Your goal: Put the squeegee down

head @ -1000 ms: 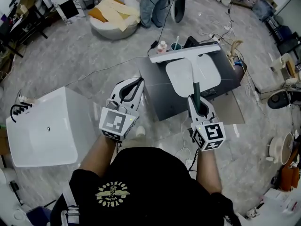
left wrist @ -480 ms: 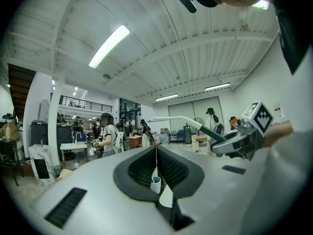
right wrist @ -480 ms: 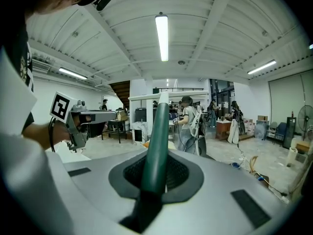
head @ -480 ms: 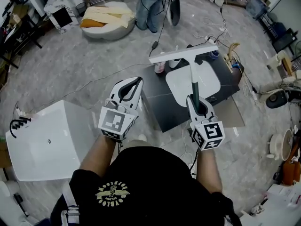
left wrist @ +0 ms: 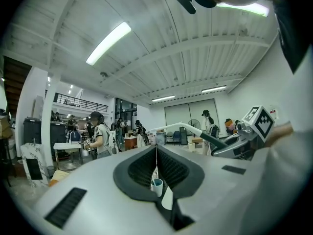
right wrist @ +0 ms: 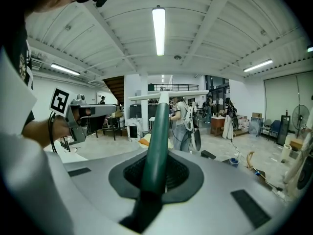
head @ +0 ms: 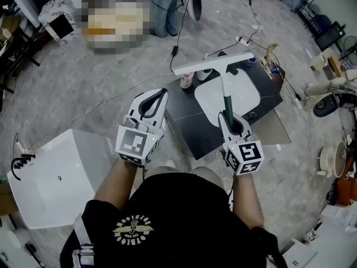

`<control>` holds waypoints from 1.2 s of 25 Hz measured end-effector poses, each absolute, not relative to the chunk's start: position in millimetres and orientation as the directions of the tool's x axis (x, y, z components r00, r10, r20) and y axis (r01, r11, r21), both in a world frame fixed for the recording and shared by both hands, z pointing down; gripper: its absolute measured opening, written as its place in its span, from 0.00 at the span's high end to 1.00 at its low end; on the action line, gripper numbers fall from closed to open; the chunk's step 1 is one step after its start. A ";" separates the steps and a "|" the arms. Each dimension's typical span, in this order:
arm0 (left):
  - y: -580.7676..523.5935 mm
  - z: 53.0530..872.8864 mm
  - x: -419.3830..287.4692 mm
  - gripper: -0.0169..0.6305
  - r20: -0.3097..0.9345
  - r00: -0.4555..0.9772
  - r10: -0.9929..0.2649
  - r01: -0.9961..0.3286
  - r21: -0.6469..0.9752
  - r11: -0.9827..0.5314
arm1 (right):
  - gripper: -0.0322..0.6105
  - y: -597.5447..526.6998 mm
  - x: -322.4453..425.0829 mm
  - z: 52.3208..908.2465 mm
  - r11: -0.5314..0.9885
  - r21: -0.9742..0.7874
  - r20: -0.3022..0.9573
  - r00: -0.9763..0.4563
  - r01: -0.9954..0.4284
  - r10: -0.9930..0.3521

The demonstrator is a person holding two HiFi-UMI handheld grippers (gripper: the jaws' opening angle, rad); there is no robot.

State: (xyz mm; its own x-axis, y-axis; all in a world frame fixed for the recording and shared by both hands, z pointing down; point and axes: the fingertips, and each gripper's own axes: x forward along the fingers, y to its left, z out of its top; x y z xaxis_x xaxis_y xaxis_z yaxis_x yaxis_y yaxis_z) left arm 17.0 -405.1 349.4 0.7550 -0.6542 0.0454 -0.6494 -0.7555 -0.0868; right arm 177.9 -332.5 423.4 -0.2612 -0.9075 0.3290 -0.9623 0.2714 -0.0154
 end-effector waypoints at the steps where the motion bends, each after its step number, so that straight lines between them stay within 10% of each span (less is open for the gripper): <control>1: -406.7 351.1 17.6 0.94 0.048 0.756 -0.653 -0.648 -0.086 -0.757 | 0.86 -333.2 178.5 428.2 0.268 -0.017 0.337 -0.258 -0.963 -0.905; 30: -441.3 387.5 33.5 0.94 0.118 0.687 -0.717 -0.708 -0.109 -0.697 | 0.86 -341.7 191.2 706.3 0.377 -0.149 0.703 -0.366 -0.914 -0.609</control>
State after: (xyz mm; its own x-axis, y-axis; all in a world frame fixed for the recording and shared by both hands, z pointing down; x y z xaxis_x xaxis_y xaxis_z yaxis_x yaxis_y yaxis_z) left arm 33.5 -441.3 387.5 0.6873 -0.7167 0.1178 -0.7084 -0.6973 -0.1093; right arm 191.2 -341.7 706.3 -0.3661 -0.6095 0.7032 -0.9141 0.3771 -0.1490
